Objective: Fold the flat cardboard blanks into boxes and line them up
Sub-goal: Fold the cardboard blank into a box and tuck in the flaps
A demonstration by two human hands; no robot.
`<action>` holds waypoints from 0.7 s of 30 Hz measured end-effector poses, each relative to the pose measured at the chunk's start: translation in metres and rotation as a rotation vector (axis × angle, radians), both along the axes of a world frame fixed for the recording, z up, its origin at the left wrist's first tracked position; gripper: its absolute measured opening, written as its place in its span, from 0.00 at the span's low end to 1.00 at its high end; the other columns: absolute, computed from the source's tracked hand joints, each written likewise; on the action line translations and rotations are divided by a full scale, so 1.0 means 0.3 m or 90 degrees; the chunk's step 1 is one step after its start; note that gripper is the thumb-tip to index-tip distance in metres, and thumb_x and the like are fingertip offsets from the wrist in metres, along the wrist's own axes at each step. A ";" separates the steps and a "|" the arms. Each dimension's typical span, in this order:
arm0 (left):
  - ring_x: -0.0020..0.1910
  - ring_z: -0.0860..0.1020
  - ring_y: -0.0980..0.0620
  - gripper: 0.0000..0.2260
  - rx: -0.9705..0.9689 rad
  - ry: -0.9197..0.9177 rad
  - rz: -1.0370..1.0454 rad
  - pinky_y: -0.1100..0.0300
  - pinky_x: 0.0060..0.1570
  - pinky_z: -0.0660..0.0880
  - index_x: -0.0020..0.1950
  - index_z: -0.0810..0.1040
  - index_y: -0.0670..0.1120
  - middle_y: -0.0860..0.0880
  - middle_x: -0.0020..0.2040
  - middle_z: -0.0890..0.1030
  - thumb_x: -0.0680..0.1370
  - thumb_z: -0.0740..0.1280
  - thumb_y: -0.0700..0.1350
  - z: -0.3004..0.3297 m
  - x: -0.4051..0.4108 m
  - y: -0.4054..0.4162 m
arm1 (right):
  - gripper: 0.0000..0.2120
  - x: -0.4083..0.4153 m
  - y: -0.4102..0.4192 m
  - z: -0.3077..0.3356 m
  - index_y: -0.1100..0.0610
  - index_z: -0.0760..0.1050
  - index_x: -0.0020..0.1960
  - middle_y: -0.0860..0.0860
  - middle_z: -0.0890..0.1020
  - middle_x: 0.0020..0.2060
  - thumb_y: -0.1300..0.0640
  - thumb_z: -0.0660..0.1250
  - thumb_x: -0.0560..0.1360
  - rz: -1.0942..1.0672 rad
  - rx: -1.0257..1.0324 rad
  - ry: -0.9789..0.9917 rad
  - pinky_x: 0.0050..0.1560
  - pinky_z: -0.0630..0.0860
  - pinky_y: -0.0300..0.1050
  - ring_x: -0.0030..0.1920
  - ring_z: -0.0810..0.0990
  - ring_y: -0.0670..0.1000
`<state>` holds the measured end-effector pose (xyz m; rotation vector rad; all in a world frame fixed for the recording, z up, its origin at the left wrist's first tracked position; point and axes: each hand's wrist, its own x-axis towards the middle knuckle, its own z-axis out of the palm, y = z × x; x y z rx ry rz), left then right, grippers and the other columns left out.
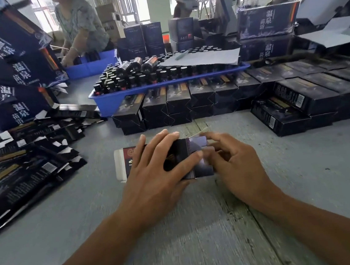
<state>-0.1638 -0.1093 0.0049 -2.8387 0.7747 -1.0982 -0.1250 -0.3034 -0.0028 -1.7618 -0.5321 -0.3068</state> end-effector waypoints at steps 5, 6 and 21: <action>0.71 0.70 0.36 0.28 -0.052 -0.028 -0.025 0.36 0.63 0.70 0.68 0.71 0.54 0.38 0.71 0.72 0.71 0.76 0.49 -0.011 0.000 0.008 | 0.17 -0.024 -0.002 0.002 0.44 0.71 0.67 0.39 0.83 0.45 0.57 0.67 0.81 -0.052 -0.014 -0.047 0.37 0.78 0.30 0.42 0.83 0.39; 0.70 0.70 0.36 0.28 -0.062 -0.033 -0.025 0.37 0.62 0.71 0.67 0.72 0.53 0.39 0.71 0.72 0.70 0.77 0.48 -0.014 0.000 0.010 | 0.18 -0.027 -0.002 0.003 0.45 0.70 0.69 0.38 0.83 0.45 0.57 0.67 0.81 -0.059 -0.026 -0.062 0.36 0.77 0.29 0.42 0.83 0.39; 0.77 0.64 0.38 0.21 -0.135 0.022 -0.056 0.42 0.67 0.73 0.65 0.70 0.48 0.38 0.75 0.68 0.75 0.74 0.43 -0.046 -0.004 0.030 | 0.12 -0.038 -0.001 0.000 0.64 0.80 0.61 0.55 0.84 0.52 0.68 0.66 0.80 -0.073 -0.169 -0.303 0.53 0.73 0.30 0.49 0.80 0.45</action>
